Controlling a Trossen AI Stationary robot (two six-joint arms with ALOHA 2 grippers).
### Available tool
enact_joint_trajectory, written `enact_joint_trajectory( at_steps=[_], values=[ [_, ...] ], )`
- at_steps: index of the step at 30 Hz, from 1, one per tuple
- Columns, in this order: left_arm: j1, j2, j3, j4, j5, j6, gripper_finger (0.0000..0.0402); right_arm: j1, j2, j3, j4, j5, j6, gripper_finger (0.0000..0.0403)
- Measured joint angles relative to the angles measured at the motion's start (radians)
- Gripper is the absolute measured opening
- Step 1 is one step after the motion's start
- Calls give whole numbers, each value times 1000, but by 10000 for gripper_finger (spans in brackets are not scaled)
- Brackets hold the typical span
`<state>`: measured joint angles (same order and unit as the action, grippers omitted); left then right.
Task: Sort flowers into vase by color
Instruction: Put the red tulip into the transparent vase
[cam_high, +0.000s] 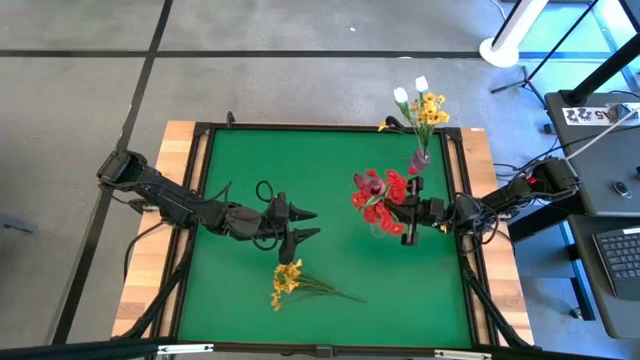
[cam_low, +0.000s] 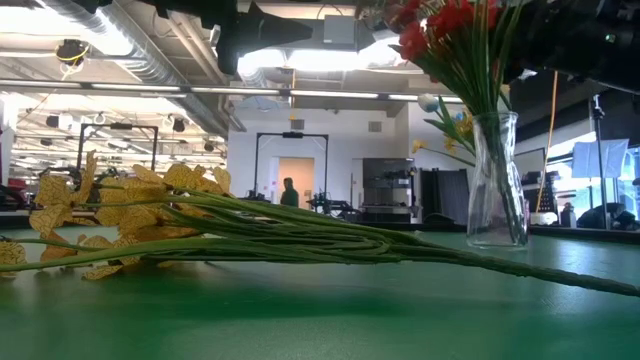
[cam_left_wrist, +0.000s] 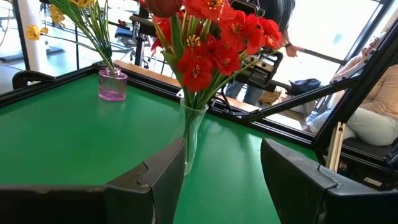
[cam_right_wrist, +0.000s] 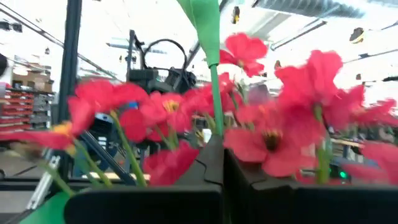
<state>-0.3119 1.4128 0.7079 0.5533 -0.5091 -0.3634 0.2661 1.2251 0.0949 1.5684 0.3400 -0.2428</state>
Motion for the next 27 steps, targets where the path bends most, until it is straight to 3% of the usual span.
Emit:
enact_joint_trajectory(
  at_steps=[5,17,23,27],
  values=[
    [0,0,0,0,0,0,203,0,0,25,-17,-38,0,0],
    [-3,0,0,1,0,1,203,0,0,25,-101,-9,11,0],
    [20,0,2,136,-1,64,203,0,0,25,-101,-8,11,0],
    [61,0,59,124,31,111,203,2,0,25,-101,-8,11,0]
  ],
)
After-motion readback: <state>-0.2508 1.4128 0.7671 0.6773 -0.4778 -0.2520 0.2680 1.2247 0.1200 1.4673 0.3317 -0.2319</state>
